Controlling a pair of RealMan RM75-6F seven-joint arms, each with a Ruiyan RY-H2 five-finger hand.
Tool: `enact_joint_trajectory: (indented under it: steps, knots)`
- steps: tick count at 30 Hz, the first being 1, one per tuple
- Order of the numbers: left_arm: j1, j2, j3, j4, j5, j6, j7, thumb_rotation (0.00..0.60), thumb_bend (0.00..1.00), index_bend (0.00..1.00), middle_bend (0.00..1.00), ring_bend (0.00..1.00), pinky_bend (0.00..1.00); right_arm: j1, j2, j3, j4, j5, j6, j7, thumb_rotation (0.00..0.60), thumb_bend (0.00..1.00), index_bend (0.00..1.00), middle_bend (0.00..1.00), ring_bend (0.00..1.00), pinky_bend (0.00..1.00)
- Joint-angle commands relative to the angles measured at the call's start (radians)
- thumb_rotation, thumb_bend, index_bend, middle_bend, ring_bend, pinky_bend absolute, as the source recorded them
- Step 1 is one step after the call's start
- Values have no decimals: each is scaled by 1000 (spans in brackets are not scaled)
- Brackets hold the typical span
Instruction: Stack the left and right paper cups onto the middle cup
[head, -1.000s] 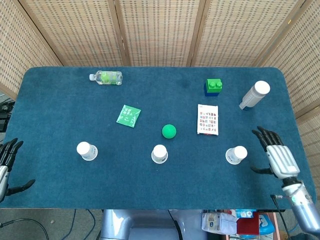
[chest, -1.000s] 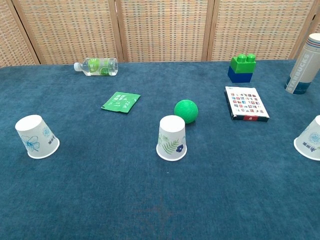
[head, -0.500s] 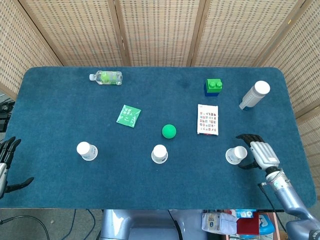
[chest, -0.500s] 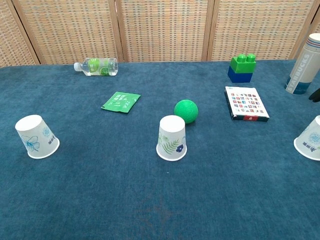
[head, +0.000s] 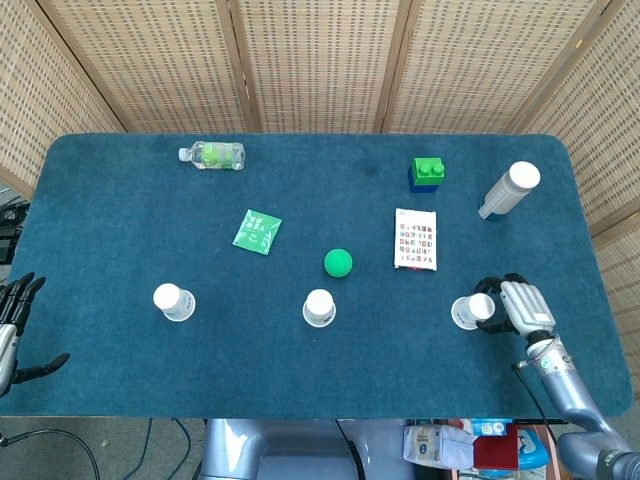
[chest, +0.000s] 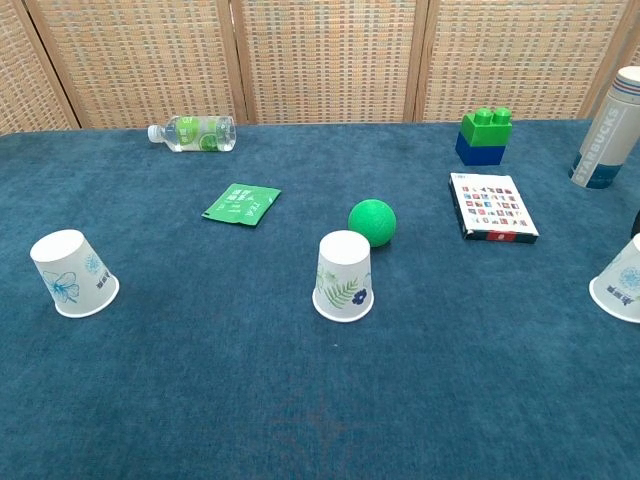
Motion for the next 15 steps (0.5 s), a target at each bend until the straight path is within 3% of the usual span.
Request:
enact_joint_trajectory:
  steps: [1, 9, 15]
  knots:
    - [-2, 1, 0, 1, -1, -4, -4, 600, 115, 0, 0, 0, 0, -1, -24, 0, 32, 1, 17, -13, 600, 404, 494, 542, 437, 259]
    - [-5, 0, 1, 2, 0, -11, -3, 600, 115, 0, 0, 0, 0, -8, -41, 0, 53, -17, 53, -3, 600, 419, 513, 559, 452, 298]
    - [-7, 1, 0, 0, -4, -13, -4, 600, 115, 0, 0, 0, 0, -1, 4, 12, -36, -80, 115, -1, 600, 419, 516, 561, 451, 298]
